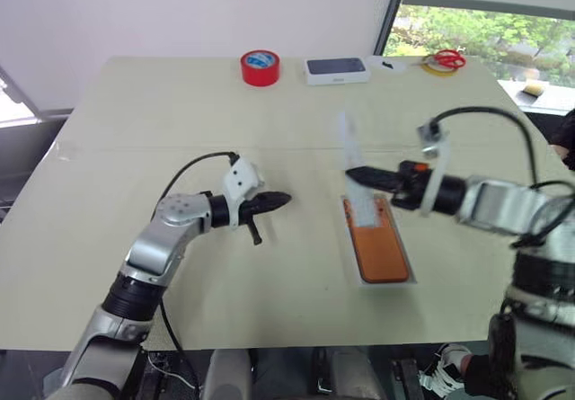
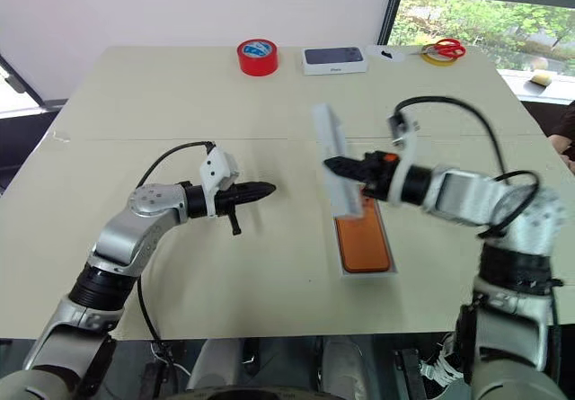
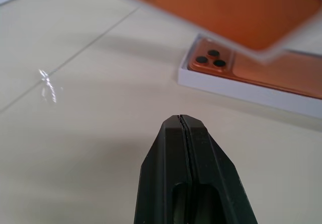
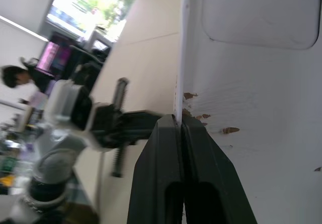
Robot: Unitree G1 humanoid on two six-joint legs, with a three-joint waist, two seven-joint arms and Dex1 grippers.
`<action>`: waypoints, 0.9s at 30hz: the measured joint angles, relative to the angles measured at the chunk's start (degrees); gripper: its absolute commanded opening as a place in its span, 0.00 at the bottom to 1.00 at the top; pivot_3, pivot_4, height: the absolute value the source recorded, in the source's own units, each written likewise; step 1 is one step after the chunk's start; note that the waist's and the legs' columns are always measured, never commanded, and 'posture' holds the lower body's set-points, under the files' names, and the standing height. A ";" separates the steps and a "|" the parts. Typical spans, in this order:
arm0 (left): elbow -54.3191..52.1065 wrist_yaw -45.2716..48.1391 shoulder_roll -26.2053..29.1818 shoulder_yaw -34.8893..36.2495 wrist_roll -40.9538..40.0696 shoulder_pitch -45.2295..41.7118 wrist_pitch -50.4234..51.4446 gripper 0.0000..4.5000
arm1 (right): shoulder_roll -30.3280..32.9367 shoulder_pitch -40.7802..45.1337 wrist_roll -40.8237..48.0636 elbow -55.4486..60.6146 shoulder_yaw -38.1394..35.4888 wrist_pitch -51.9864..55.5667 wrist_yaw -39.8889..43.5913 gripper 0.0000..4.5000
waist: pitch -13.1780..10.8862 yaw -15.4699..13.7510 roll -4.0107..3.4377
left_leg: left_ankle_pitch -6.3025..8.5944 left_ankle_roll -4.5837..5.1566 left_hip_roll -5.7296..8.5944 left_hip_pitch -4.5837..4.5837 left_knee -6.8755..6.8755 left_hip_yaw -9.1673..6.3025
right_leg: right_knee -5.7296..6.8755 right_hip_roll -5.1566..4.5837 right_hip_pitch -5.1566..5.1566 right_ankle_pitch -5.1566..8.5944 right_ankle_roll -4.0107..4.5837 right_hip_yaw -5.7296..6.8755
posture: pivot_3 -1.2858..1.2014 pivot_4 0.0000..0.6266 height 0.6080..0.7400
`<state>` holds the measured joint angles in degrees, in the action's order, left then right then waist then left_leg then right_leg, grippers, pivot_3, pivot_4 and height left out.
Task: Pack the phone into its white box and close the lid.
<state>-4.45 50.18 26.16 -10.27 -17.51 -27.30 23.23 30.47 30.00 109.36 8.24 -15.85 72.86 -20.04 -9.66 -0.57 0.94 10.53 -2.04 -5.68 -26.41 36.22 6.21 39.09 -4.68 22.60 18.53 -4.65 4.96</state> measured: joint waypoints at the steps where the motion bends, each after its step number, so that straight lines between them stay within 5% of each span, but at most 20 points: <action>1: -0.01 0.06 -0.20 0.08 -0.04 -0.22 -0.02 0.00 | -1.53 -0.99 1.02 2.57 1.49 -2.69 -1.66 0.01 | 0.00 -0.03 0.00 | 0.00 0.00 0.00 0.00 0.00 -0.02 | 0.00 0.00 -0.01 0.00 0.00 0.00 | 0.52 0.24 0.93; 7: 0.01 0.28 -0.44 0.27 -0.03 -0.11 -0.01 0.00 | -7.17 -7.75 2.15 11.42 6.88 -12.25 -8.04 0.01 | 0.00 -0.18 0.00 | 0.00 0.00 0.00 -0.01 -0.01 -0.02 | -0.03 -0.01 -0.02 0.00 0.00 0.00 | 0.52 0.24 0.93; 19: -0.21 -0.02 -3.85 -3.13 0.79 0.24 0.29 0.00 | 0.86 -18.98 2.38 15.43 9.87 -15.97 -3.32 0.01 | 0.01 -0.10 0.01 | 0.00 0.00 -0.01 0.02 -0.01 -0.06 | -0.04 0.02 -0.05 0.01 0.01 0.00 | 0.52 0.24 0.93; 22: 0.46 -0.73 -5.48 -5.51 2.62 -0.18 0.27 0.00 | 1.17 -19.26 2.37 15.20 9.90 -16.17 -3.39 0.20 | 0.02 -0.19 0.01 | 0.00 0.00 0.00 0.02 0.00 -0.06 | -0.04 0.01 -0.06 0.01 0.01 0.00 | 0.52 0.24 0.93; 26: 2.36 -1.92 -8.45 -7.37 4.00 -1.05 0.29 0.00 | 3.71 -18.74 2.36 14.53 9.72 -15.68 -3.76 0.64 | 0.01 -0.16 0.03 | 0.01 0.01 0.02 0.01 0.01 -0.07 | -0.06 0.00 -0.06 0.01 0.01 0.00 | 0.52 0.24 0.93; 27: 2.57 -1.95 -9.00 -7.49 4.10 -1.49 0.40 0.00 | 5.25 -18.06 2.39 13.59 9.54 -15.06 -3.43 0.64 | 0.00 -0.15 0.01 | 0.01 0.01 0.01 0.02 0.01 -0.06 | -0.05 0.00 -0.05 0.01 0.01 0.00 | 0.52 0.24 0.93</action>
<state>-1.88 48.23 17.17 -17.76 -13.41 -28.79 23.63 35.72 11.93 111.75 21.83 -6.31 57.81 -23.47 -9.66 -0.72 0.94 10.54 -2.03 -5.66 -26.40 36.23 6.14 39.04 -4.68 22.55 18.54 -4.64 4.96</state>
